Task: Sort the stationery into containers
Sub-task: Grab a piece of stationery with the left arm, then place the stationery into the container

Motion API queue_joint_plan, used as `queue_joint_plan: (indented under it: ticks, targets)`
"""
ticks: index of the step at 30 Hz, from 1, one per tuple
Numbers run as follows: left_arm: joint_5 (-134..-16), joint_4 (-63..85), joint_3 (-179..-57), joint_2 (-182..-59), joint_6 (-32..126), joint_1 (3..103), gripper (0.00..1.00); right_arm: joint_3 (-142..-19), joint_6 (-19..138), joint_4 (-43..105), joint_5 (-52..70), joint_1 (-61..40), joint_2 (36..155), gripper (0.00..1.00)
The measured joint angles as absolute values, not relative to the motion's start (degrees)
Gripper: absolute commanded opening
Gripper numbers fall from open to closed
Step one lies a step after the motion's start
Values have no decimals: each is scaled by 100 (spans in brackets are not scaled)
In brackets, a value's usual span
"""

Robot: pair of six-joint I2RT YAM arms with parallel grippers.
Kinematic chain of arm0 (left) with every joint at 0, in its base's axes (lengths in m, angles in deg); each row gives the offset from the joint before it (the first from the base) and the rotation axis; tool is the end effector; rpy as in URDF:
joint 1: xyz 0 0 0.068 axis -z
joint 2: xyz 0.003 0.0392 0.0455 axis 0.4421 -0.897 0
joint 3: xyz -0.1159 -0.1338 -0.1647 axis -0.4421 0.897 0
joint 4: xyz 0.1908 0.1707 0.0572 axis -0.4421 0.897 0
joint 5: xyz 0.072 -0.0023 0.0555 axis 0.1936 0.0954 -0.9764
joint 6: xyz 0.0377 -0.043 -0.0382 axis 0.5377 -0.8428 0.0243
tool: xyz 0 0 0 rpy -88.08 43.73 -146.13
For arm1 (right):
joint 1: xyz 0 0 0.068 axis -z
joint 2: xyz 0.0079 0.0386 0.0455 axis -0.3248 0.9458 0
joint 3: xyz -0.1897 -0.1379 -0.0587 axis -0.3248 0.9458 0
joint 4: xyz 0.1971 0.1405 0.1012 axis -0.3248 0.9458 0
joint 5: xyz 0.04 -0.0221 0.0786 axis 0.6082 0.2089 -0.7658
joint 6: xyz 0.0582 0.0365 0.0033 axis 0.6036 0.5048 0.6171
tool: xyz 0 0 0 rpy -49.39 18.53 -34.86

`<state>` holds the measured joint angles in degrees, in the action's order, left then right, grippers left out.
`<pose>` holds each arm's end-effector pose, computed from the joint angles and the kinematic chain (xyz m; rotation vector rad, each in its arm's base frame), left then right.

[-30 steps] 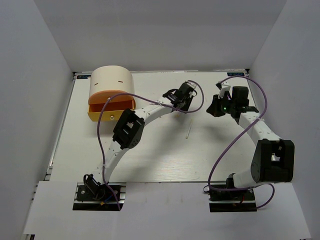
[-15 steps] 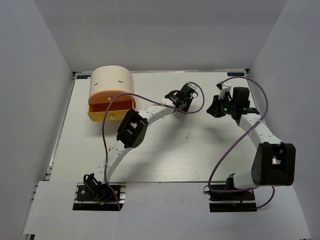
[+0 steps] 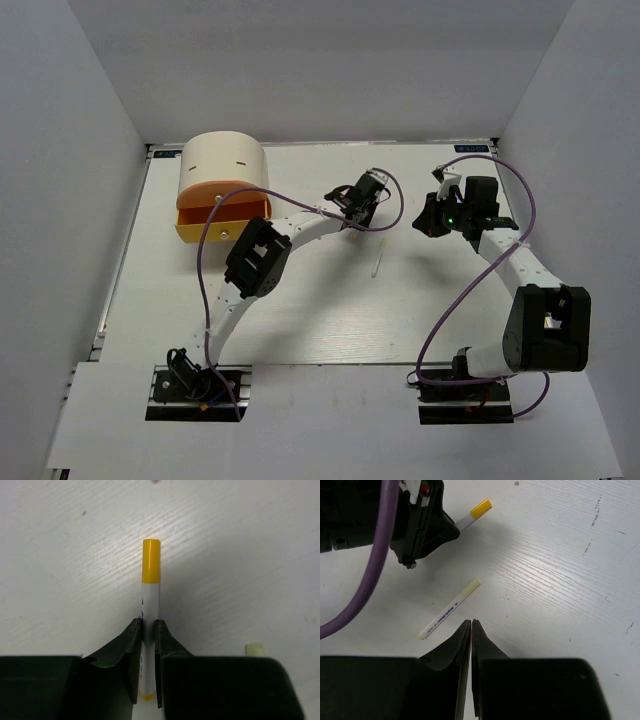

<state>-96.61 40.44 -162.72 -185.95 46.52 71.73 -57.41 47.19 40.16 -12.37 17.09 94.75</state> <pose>0.3796 -0.3684 0.1158 0.6058 2.3637 -0.1690 0.3223 0.0373 0.2068 -0.4149 2.1393 0.5172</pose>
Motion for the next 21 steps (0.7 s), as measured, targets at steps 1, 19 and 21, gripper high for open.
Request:
queue_joint_plan:
  ticks: [1,19,21]
  targets:
    - [-9624,4050,-16156,-18515,4615,7173,7,-5741,4719,4012,-1237,1709,9475,9]
    - [-7818,3178,-12834,-13894,4663,6970,0,-5483,4796,3721,-1375,1711,9475,9]
    - [-7917,3038,-12338,-13273,4779,6957,0,-5483,4798,3693,-1394,1711,9477,9]
